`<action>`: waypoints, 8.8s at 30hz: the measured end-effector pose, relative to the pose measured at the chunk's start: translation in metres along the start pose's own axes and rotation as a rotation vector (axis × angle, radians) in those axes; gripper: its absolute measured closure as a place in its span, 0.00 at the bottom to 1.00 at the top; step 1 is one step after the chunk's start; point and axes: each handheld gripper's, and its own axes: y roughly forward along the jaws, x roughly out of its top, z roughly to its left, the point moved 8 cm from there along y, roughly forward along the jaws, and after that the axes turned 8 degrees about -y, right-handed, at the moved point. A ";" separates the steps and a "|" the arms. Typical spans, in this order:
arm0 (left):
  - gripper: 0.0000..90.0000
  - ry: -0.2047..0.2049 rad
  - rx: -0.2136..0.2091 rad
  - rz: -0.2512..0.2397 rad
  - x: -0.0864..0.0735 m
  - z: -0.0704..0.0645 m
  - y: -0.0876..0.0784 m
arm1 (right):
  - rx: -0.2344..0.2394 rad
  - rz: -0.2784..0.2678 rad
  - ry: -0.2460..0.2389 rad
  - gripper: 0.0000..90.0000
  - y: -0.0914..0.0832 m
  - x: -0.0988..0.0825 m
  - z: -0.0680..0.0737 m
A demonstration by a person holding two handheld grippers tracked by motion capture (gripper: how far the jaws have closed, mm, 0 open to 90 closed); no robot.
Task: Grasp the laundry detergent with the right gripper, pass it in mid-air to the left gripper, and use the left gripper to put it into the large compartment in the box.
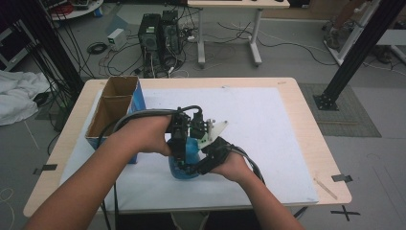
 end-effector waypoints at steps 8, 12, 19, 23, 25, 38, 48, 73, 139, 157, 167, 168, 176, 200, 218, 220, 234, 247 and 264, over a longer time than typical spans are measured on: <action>0.42 -0.011 -0.004 0.001 -0.001 0.001 0.000 | 0.012 0.000 0.015 0.50 0.000 0.000 0.001; 0.42 -0.011 -0.008 0.001 -0.001 0.000 0.000 | 0.019 0.008 0.021 0.49 -0.001 -0.001 0.002; 0.42 -0.017 -0.008 -0.012 0.000 -0.001 -0.006 | 0.023 -0.052 0.038 0.45 -0.009 0.001 0.002; 0.42 -0.030 -0.015 -0.001 -0.002 0.000 -0.009 | -0.009 -0.032 0.037 0.36 -0.015 -0.001 -0.001; 0.42 -0.036 -0.010 0.002 -0.004 0.002 -0.011 | -0.020 -0.020 0.041 0.35 -0.019 -0.003 -0.002; 0.42 -0.111 -0.022 -0.007 -0.016 0.012 -0.030 | -0.060 0.056 0.071 0.25 -0.042 -0.011 -0.006; 0.42 -0.200 -0.026 -0.010 -0.026 0.024 -0.053 | -0.080 0.142 0.069 0.24 -0.065 -0.012 -0.008; 0.42 -0.521 -0.014 -0.074 -0.086 0.066 -0.127 | -0.151 0.387 0.094 0.14 -0.101 -0.029 -0.018; 0.42 -0.720 -0.009 -0.035 -0.190 0.141 -0.039 | -0.161 0.503 0.114 0.14 -0.087 -0.046 -0.024; 0.42 -0.689 -0.021 0.000 -0.189 0.146 0.019 | -0.162 0.502 0.114 0.14 -0.084 -0.047 -0.023; 0.42 -0.767 -0.034 -0.019 -0.192 0.148 0.026 | -0.163 0.503 0.116 0.14 -0.085 -0.047 -0.022; 0.42 -0.767 -0.034 -0.019 -0.192 0.148 0.026 | -0.163 0.503 0.116 0.14 -0.085 -0.047 -0.022; 0.42 -0.764 -0.036 -0.038 -0.192 0.149 0.028 | -0.162 0.505 0.112 0.14 -0.083 -0.047 -0.022; 0.34 -0.734 -0.040 -0.037 -0.197 0.148 0.021 | -0.162 0.499 0.114 0.14 -0.081 -0.047 -0.025; 0.30 -0.700 -0.017 -0.045 -0.194 0.138 0.002 | -0.170 0.488 0.115 0.14 -0.082 -0.045 -0.023; 0.29 -0.695 -0.012 -0.040 -0.196 0.138 0.000 | -0.169 0.486 0.114 0.14 -0.083 -0.045 -0.023; 0.23 -0.674 0.027 -0.064 -0.199 0.129 -0.018 | -0.182 0.482 0.113 0.14 -0.088 -0.041 -0.024; 0.19 -0.642 0.037 -0.078 -0.199 0.116 -0.038 | -0.184 0.488 0.105 0.14 -0.094 -0.034 -0.025; 0.12 -0.500 0.067 -0.098 -0.169 0.085 -0.068 | -0.186 0.519 0.084 0.14 -0.105 -0.018 -0.025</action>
